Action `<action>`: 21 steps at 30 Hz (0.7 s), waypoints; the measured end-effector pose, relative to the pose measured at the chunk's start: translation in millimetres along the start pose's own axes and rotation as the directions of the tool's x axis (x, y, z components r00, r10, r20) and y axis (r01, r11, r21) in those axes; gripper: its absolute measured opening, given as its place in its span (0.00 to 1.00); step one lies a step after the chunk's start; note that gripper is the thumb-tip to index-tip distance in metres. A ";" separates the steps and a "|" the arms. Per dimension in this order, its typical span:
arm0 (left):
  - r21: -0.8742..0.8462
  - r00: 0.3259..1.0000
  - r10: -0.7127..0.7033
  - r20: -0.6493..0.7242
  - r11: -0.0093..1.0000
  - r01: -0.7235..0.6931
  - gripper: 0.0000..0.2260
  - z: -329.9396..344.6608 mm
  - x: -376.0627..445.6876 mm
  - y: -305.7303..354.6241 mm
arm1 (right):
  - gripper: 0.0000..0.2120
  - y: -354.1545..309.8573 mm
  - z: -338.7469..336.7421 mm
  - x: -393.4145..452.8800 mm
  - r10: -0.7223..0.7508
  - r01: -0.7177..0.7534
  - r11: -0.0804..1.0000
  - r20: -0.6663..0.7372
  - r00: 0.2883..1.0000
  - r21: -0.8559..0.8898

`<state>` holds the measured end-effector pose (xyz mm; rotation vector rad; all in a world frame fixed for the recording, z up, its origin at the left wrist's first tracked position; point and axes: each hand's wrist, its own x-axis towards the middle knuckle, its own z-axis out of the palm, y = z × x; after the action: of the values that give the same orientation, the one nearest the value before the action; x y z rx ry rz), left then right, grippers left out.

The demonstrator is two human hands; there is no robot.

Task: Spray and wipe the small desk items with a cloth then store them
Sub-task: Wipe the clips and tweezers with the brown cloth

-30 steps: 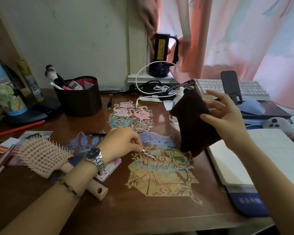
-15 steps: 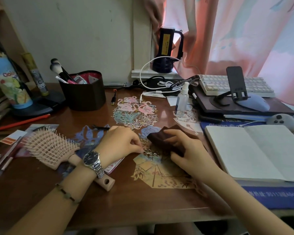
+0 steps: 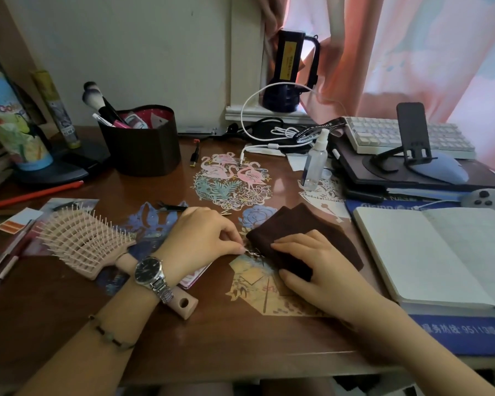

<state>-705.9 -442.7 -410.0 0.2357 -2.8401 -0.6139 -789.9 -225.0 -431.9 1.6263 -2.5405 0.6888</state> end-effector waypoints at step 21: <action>0.023 1.000 0.024 -0.016 0.999 -0.024 0.06 2.4 0.3 0.5 | 0.22 -10.1 4.2 4.1 -0.068 0.068 0.998 0.047 0.997 -0.008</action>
<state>-706.8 -441.4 -411.9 0.2090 -2.8316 -0.5721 -782.0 -233.7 -431.1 1.7370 -2.5024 0.6386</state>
